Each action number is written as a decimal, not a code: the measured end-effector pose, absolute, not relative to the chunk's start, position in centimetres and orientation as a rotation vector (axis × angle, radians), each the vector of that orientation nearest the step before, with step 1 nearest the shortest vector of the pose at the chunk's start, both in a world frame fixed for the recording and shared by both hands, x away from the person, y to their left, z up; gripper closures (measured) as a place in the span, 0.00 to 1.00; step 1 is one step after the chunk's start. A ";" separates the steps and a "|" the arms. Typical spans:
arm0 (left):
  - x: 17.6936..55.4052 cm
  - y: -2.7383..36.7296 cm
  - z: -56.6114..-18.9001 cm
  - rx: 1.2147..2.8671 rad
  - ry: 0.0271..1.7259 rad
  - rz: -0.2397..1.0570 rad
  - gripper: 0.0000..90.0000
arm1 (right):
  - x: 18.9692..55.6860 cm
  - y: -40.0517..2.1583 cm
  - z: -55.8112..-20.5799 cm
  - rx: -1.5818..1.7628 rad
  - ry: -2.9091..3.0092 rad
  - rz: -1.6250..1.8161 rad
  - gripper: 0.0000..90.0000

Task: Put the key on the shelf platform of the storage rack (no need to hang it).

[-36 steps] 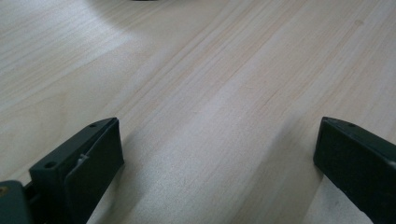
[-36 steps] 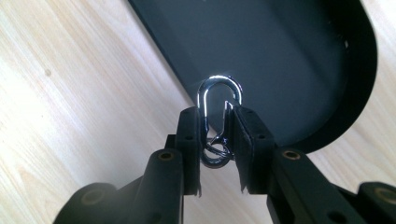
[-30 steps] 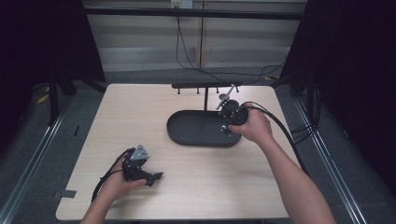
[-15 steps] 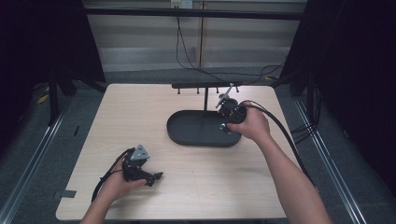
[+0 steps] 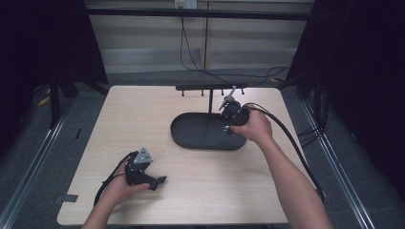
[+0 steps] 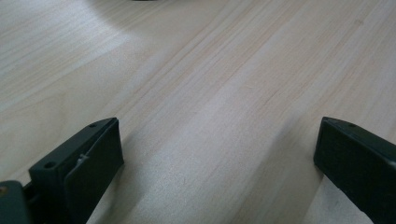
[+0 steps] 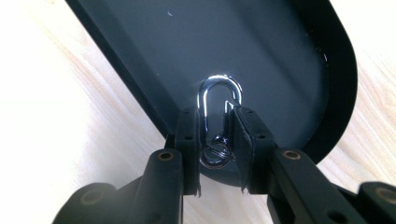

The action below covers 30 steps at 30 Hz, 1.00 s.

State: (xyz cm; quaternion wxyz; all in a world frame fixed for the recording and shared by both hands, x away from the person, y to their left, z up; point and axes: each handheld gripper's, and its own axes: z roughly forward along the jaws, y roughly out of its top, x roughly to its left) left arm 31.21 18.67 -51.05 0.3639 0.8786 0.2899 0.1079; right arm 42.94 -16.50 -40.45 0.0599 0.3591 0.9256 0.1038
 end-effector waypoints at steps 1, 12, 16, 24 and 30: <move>31.2 18.7 -51.0 2.261 0.746 0.278 0.01 | 42.9 -16.5 -40.5 1.087 2.802 0.314 0.81; 31.2 18.7 -51.1 2.261 0.745 0.278 0.01 | 43.7 -16.5 -41.0 1.105 2.786 0.324 0.81; 31.2 18.7 -51.1 2.261 0.745 0.278 0.01 | 43.9 -16.7 -41.2 1.117 2.781 0.320 0.81; 31.2 18.7 -51.0 2.262 0.746 0.280 0.01 | 44.1 -16.9 -42.0 1.137 2.773 0.315 0.81; 31.2 18.7 -51.1 2.260 0.747 0.274 0.01 | 44.4 -16.9 -42.5 1.138 2.778 0.307 0.81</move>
